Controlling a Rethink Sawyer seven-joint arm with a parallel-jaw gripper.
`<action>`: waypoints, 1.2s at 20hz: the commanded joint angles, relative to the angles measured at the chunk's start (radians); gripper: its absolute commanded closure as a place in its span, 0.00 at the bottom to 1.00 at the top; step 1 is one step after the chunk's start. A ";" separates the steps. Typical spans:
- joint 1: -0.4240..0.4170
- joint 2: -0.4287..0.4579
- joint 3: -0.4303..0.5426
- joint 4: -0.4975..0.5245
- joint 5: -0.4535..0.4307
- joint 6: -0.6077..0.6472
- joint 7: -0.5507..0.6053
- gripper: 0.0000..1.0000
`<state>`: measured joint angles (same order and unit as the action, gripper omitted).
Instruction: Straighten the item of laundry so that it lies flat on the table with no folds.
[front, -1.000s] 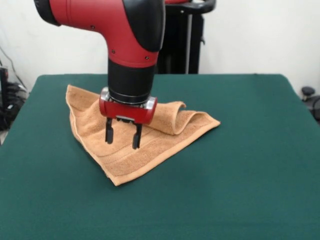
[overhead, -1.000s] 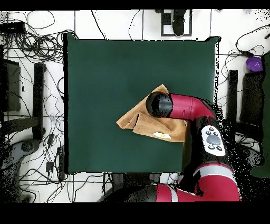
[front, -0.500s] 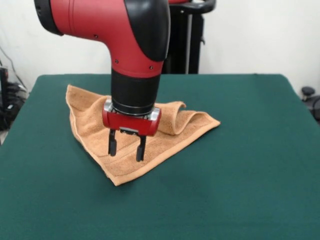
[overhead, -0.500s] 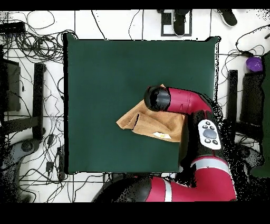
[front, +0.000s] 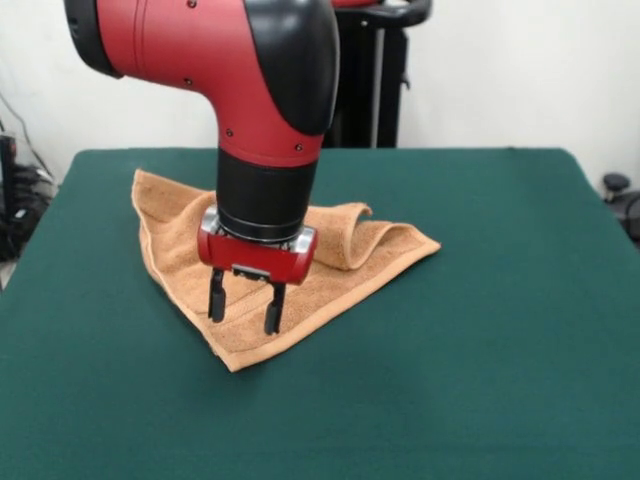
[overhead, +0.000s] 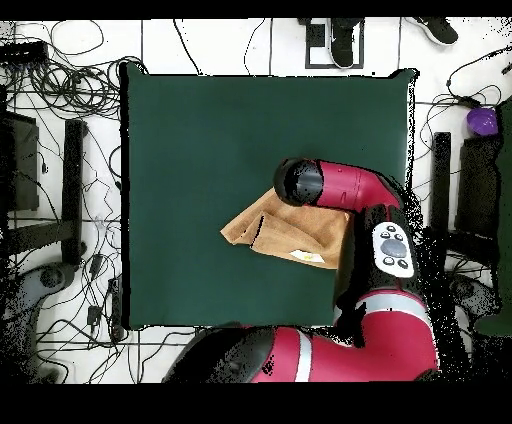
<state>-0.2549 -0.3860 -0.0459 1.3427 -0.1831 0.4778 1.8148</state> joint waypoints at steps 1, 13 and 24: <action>0.062 0.043 -0.005 -0.062 0.069 0.023 0.225 0.00; 0.060 0.062 -0.004 -0.104 0.103 0.057 0.185 0.00; 0.066 0.094 -0.023 -0.146 0.102 0.132 0.142 0.00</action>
<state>-0.2283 -0.3174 -0.0851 1.2172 -0.1146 0.4795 1.8148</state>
